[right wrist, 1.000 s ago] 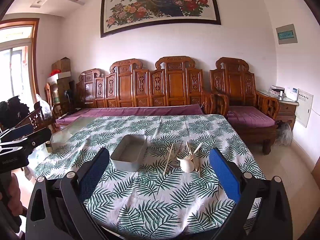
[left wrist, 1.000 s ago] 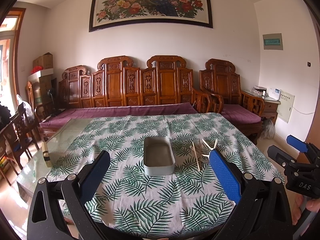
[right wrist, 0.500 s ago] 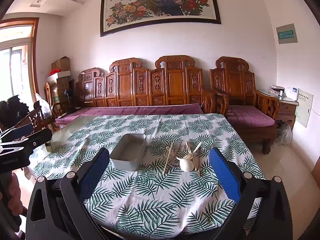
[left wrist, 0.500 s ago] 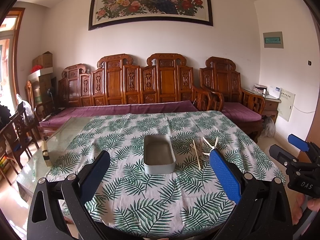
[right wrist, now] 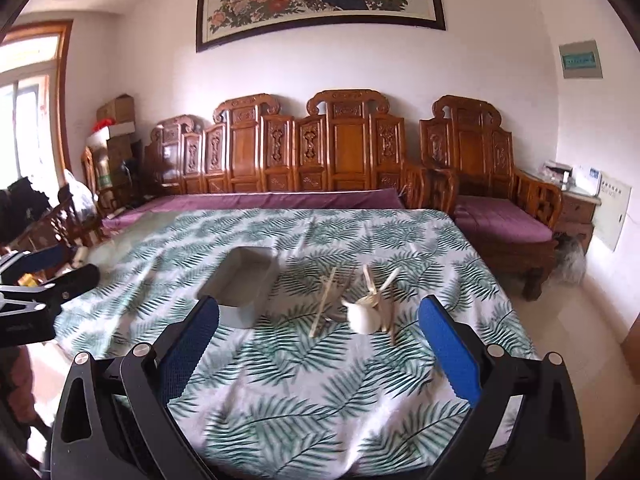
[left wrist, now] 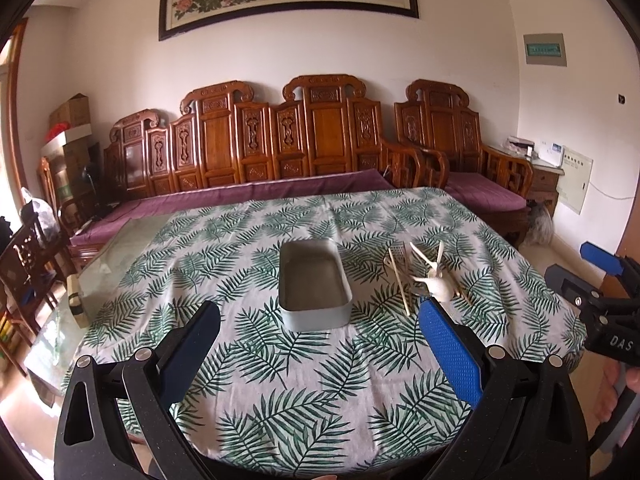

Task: Organize utensils
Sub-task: 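Move the left tool to the utensil cup and grasp a wooden chopstick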

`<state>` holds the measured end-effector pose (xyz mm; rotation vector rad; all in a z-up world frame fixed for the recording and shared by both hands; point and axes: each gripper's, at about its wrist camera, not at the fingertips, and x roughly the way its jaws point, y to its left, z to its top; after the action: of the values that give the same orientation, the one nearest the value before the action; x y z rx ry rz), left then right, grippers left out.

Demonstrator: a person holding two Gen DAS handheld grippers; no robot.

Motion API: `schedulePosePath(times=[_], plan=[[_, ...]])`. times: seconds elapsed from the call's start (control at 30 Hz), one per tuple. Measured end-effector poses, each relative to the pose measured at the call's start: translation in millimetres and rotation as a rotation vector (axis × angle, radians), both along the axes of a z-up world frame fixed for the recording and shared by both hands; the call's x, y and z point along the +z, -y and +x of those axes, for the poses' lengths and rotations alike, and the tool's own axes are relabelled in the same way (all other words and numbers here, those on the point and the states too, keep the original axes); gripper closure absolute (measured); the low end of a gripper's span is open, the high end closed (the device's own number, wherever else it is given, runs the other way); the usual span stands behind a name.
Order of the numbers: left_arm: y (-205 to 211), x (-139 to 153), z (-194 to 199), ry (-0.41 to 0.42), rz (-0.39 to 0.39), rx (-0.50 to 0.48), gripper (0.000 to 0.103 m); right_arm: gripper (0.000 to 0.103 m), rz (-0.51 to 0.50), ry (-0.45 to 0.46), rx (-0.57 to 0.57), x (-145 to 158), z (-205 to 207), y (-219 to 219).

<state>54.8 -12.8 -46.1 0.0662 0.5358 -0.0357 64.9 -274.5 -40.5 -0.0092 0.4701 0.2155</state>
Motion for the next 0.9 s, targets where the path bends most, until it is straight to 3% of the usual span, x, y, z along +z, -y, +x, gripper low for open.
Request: schedulePosePath(times=[0.67, 0.9], plan=[[28, -62, 102, -0.159, -0.006, -0.084, 0.007, 0.003, -0.056, -0.127, 0.018, -38, 122, 29], [44, -75, 137, -0.189, -0.024, -0.137, 0.007, 0.020, -0.066, -0.198, 0.060, -59, 165, 38]])
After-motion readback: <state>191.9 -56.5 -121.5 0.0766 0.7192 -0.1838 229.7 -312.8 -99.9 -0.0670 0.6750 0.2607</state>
